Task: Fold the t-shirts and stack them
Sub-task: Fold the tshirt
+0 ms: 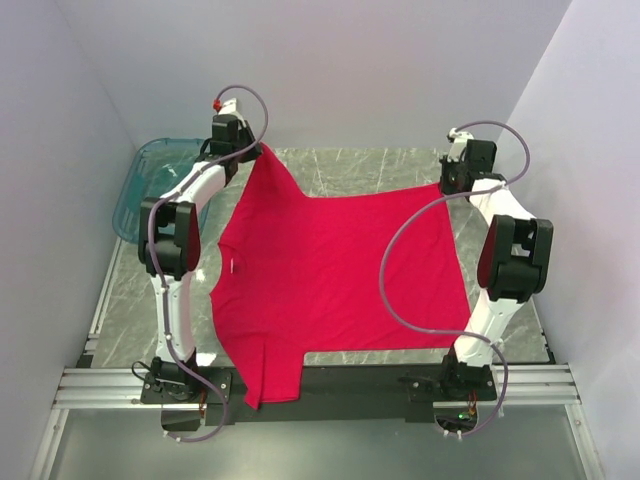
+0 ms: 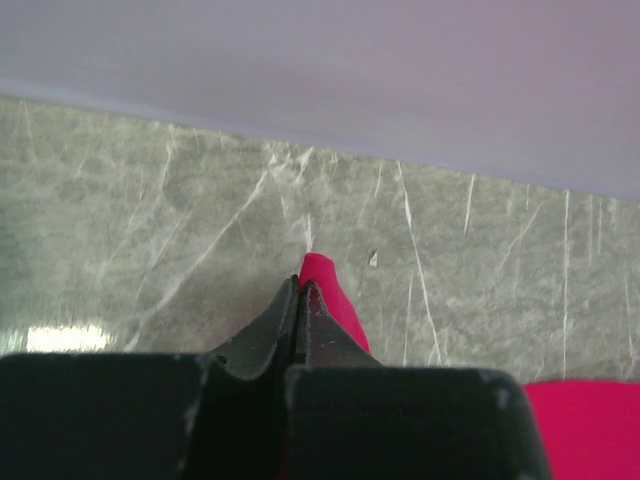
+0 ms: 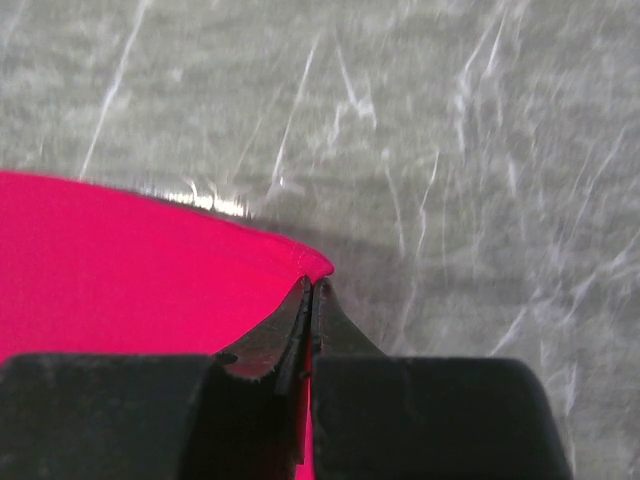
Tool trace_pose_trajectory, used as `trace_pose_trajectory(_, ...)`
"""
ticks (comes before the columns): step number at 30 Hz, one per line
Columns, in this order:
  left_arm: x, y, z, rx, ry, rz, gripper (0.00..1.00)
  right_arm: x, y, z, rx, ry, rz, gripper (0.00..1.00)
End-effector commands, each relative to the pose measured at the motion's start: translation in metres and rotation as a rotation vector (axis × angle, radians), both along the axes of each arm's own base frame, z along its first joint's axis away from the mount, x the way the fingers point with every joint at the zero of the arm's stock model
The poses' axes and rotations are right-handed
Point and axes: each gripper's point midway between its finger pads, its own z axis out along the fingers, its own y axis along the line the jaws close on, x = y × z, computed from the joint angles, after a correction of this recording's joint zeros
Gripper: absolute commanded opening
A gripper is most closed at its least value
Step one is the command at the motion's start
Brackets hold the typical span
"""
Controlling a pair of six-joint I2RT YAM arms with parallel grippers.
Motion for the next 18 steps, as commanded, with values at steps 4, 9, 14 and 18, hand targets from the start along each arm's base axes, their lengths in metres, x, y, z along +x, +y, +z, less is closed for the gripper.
trace_pose_trajectory(4,-0.028,0.002,0.084,-0.009,-0.195,-0.060,0.00,-0.013,-0.004,0.049,0.023,-0.136,0.013,0.00)
trace_pose_trajectory(9,-0.051,0.002,0.099,-0.020,-0.229,-0.086,0.00,-0.026,0.001,0.048,0.044,-0.136,0.040,0.00)
trace_pose_trajectory(14,-0.081,0.005,0.095,-0.010,-0.219,-0.102,0.01,-0.037,0.000,0.052,0.067,-0.147,0.043,0.00)
trace_pose_trajectory(18,-0.100,0.005,0.086,-0.010,-0.193,-0.120,0.01,-0.048,-0.002,0.048,0.091,-0.129,0.047,0.00)
